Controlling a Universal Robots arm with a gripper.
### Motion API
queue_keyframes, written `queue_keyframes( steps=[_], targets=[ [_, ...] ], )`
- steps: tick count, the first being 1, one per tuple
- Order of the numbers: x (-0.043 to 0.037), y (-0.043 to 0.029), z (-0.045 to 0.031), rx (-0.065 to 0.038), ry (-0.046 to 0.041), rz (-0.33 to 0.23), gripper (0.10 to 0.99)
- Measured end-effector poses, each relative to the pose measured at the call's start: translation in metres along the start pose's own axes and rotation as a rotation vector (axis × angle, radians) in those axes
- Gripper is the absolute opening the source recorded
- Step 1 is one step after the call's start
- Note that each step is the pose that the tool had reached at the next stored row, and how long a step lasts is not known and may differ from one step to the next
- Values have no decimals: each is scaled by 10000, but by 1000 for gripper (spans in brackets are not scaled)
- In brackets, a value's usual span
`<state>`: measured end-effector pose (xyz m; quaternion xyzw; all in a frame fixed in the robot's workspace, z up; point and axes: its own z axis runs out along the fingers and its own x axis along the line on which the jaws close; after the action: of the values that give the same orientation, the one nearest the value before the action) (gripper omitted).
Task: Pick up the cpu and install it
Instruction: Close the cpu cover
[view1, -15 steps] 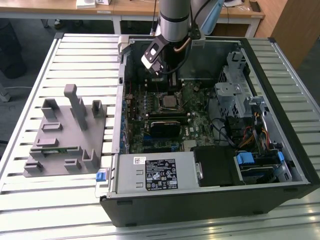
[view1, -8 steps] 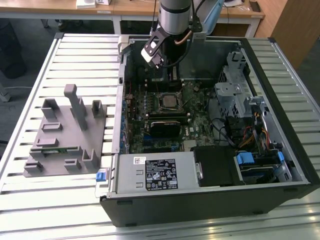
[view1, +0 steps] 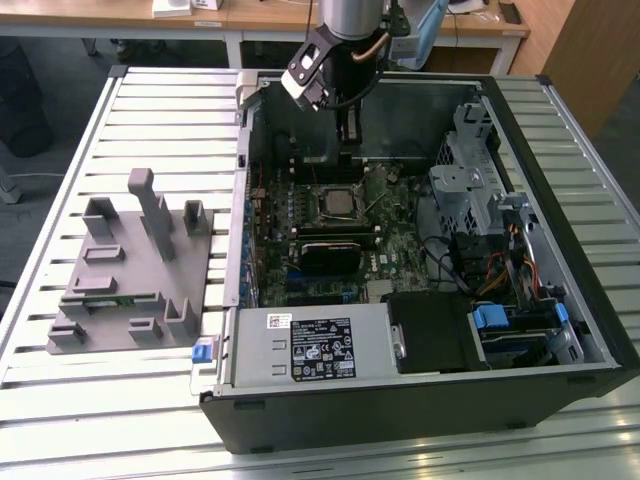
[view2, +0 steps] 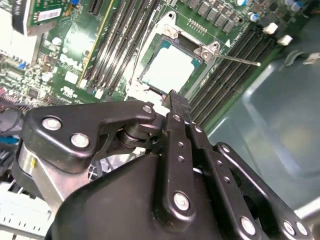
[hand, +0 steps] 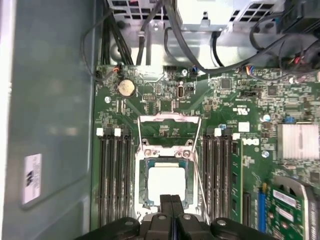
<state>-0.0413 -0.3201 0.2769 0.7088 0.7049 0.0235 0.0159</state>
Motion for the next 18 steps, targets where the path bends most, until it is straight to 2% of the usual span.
queue_keyframes(
  steps=[3,7,9,11,17,18],
  targets=[
    [-12,2,-17,6,2,0,106],
    [-104,2,-17,6,1,17,106],
    [-119,18,-16,22,1,27,106],
    [-119,84,-12,77,0,27,106],
    [-116,346,10,275,0,27,106],
    [-116,366,13,287,0,16,106]
  ],
)
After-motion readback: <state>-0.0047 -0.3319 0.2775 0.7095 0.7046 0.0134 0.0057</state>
